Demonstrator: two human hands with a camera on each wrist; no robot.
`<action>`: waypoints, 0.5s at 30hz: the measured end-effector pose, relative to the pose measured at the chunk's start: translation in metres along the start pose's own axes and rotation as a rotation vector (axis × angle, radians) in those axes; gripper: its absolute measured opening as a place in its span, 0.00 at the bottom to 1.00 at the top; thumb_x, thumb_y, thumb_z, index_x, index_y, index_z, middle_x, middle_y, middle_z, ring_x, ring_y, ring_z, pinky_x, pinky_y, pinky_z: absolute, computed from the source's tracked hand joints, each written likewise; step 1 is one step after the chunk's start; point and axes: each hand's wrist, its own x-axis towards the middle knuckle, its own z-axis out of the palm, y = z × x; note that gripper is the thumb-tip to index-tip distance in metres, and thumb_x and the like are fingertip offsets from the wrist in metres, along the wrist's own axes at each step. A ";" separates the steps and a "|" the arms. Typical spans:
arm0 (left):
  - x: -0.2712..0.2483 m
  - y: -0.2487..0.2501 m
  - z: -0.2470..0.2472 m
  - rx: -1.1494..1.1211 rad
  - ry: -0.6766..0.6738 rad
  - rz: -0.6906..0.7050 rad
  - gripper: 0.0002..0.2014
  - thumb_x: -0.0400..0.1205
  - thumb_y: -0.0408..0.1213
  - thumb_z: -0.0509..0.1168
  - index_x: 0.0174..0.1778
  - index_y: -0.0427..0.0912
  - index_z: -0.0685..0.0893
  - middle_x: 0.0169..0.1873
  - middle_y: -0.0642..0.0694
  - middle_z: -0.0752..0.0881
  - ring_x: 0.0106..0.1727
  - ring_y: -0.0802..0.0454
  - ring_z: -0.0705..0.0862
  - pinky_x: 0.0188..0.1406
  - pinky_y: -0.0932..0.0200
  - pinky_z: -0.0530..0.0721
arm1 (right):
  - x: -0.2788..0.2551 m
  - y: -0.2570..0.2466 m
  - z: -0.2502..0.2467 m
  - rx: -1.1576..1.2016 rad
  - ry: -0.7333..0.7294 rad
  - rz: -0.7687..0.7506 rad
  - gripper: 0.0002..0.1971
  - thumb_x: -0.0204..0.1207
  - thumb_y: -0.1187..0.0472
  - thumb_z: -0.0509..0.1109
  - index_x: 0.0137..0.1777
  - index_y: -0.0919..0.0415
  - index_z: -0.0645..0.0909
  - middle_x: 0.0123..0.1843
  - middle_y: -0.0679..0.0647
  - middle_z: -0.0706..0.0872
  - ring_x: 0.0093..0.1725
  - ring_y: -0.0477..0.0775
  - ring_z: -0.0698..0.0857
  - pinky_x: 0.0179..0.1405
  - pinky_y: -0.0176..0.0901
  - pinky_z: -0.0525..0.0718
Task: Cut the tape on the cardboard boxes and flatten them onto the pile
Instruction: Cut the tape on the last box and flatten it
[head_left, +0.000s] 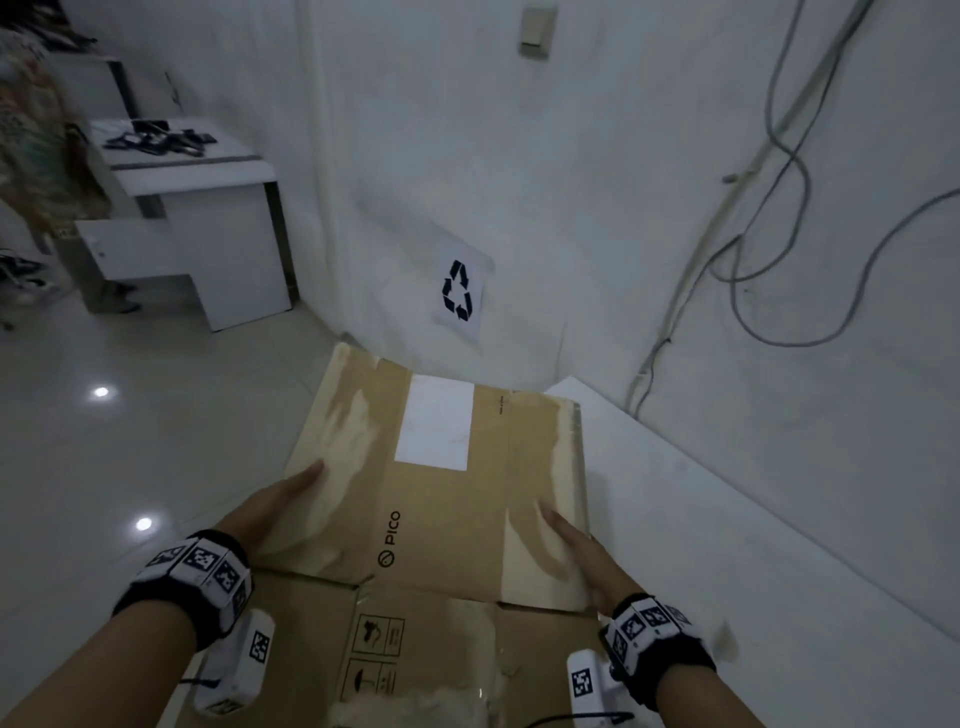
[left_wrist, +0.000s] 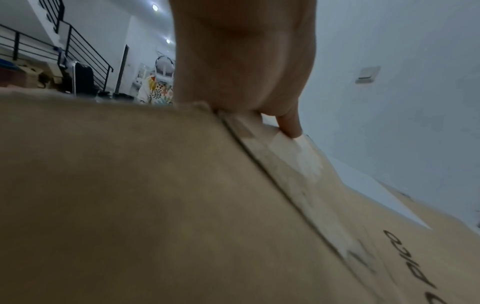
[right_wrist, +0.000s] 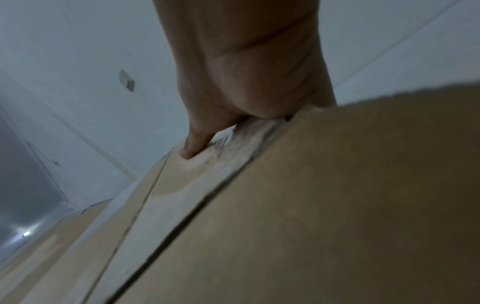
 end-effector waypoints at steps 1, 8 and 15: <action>0.018 0.006 -0.015 0.033 0.022 0.003 0.44 0.65 0.69 0.73 0.69 0.40 0.80 0.64 0.39 0.84 0.65 0.38 0.81 0.73 0.39 0.73 | 0.011 -0.008 0.011 0.003 -0.001 -0.011 0.37 0.70 0.34 0.74 0.74 0.54 0.75 0.60 0.52 0.86 0.56 0.51 0.85 0.41 0.43 0.84; 0.129 0.047 -0.098 0.080 0.051 -0.028 0.47 0.61 0.71 0.74 0.67 0.38 0.80 0.63 0.37 0.85 0.63 0.36 0.83 0.71 0.38 0.75 | 0.091 -0.057 0.079 0.029 -0.034 0.011 0.41 0.67 0.33 0.75 0.76 0.55 0.75 0.64 0.57 0.87 0.61 0.58 0.86 0.49 0.51 0.86; 0.205 0.137 -0.120 0.077 0.088 -0.044 0.26 0.81 0.51 0.64 0.63 0.30 0.78 0.60 0.39 0.82 0.57 0.41 0.80 0.60 0.51 0.76 | 0.195 -0.125 0.143 0.016 -0.025 0.019 0.32 0.76 0.39 0.69 0.75 0.56 0.74 0.56 0.48 0.83 0.50 0.43 0.82 0.36 0.36 0.80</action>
